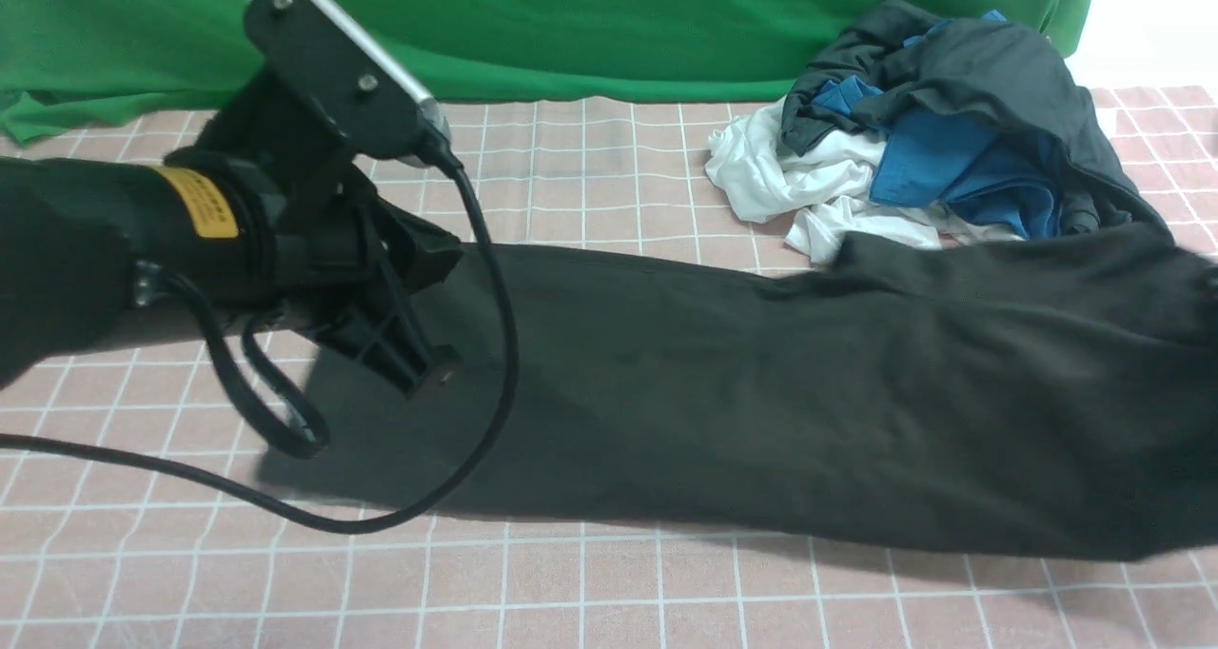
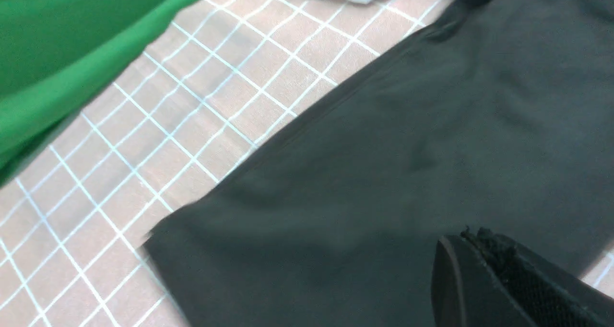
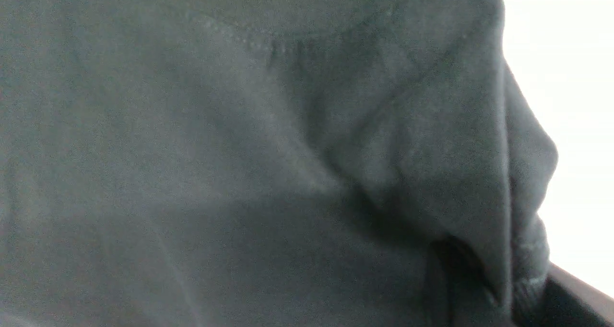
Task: Fold a long-sleeved shirt over a pink coffee tablecloth.
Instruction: 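Fold the right end of the dark garment over onto its left end with the right gripper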
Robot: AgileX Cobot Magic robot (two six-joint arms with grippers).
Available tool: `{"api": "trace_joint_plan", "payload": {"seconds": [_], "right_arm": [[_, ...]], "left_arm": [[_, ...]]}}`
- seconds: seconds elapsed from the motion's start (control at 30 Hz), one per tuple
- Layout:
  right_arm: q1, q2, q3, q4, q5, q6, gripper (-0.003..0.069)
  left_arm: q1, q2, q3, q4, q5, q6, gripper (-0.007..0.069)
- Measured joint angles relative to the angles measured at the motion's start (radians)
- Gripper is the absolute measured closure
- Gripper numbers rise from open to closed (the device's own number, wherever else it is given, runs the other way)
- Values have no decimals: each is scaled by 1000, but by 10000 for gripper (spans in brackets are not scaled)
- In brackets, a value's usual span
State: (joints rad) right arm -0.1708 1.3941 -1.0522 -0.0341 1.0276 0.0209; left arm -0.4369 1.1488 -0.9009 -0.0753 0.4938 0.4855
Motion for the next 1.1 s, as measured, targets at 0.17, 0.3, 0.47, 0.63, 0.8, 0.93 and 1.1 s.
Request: {"api": "trace_joint_plan", "payload": {"seconds": [0.17,0.3,0.47,0.63,0.8,0.93,1.1], "right_arm": [[-57,-122,5,-11,29,16,535],[-45,-198,3,46,29,10,535],[16,-225,-47,169,7,-21,535],[103,-223,-122,314,-49,-54,535],[210,-182,-216,433,-127,-63,535],[302,-99,-308,519,-195,-71,535],[417,39,-444,574,-246,-73,535]], "left_arm": [[0,-7,0,35,5,-44,606],[0,-7,0,147,6,-118,606],[0,-7,0,307,24,-258,606],[8,-7,0,395,73,-311,606],[97,-7,0,387,78,-340,606],[199,-13,-1,326,81,-347,606],[259,-45,-3,289,83,-346,606]]}}
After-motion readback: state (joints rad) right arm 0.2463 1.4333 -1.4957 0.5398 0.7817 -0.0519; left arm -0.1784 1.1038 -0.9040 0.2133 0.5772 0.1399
